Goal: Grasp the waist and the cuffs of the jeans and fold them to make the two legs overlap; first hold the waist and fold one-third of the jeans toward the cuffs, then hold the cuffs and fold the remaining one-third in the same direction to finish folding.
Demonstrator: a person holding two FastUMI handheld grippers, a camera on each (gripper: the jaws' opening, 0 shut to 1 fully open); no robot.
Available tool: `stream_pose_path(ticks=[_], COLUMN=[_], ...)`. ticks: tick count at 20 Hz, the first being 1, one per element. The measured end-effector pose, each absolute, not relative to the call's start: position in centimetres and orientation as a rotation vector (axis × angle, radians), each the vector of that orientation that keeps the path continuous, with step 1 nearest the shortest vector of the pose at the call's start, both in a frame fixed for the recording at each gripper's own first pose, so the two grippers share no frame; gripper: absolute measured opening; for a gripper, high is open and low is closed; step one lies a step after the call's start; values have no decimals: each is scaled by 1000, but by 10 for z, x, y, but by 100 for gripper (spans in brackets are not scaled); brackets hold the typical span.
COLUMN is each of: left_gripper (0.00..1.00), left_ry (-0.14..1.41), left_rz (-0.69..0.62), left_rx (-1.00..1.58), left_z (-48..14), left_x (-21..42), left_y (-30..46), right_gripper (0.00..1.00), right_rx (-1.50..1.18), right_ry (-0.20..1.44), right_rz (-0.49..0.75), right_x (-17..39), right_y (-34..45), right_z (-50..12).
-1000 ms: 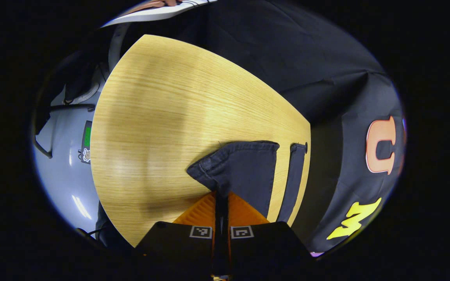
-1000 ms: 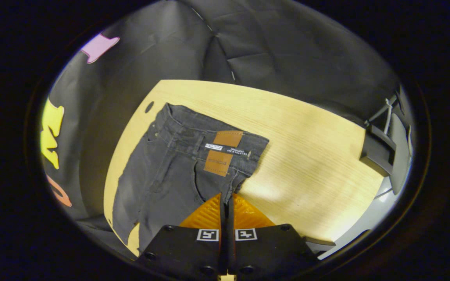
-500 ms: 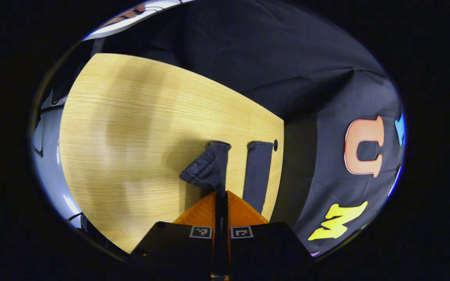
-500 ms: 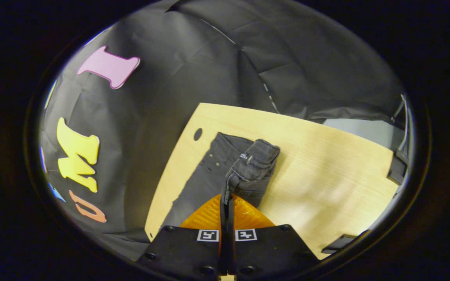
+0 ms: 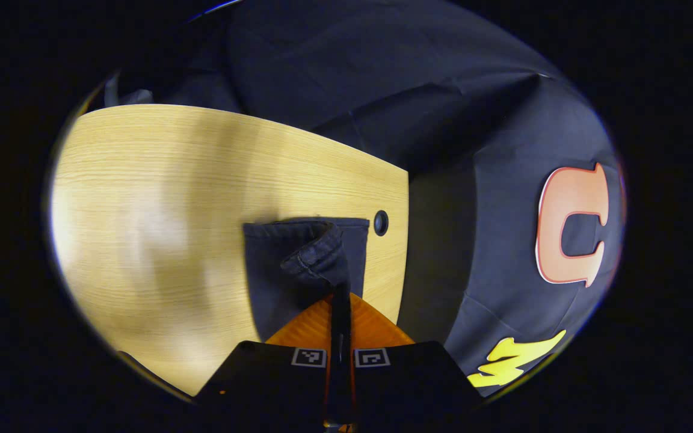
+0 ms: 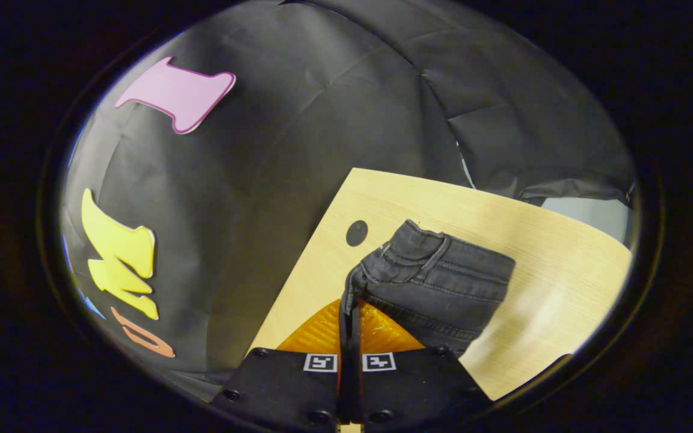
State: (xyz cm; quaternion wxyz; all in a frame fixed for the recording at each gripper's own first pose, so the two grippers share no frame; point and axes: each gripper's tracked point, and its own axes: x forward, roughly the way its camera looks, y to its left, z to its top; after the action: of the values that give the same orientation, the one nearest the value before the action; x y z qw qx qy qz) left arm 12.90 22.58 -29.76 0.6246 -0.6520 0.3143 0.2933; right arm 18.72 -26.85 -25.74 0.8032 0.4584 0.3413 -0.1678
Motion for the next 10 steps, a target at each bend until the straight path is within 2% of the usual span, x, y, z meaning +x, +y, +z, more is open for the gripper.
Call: stream_pose_path(ticks=[6, 9, 10], left_gripper=[3, 4, 13], left_ry=[779, 797, 782], left_rz=[670, 682, 652], left_rx=[-1381, -1336, -1307], left_z=[-360, -380, -381], left_x=[199, 201, 205], left_y=[220, 220, 221], right_gripper=[0, 0, 3], right_rx=[968, 946, 959], right_ry=[745, 775, 776], right_rz=[-438, -455, -442], right_x=[230, 234, 236], right_y=[-274, -271, -270], right_z=[-313, -328, -332])
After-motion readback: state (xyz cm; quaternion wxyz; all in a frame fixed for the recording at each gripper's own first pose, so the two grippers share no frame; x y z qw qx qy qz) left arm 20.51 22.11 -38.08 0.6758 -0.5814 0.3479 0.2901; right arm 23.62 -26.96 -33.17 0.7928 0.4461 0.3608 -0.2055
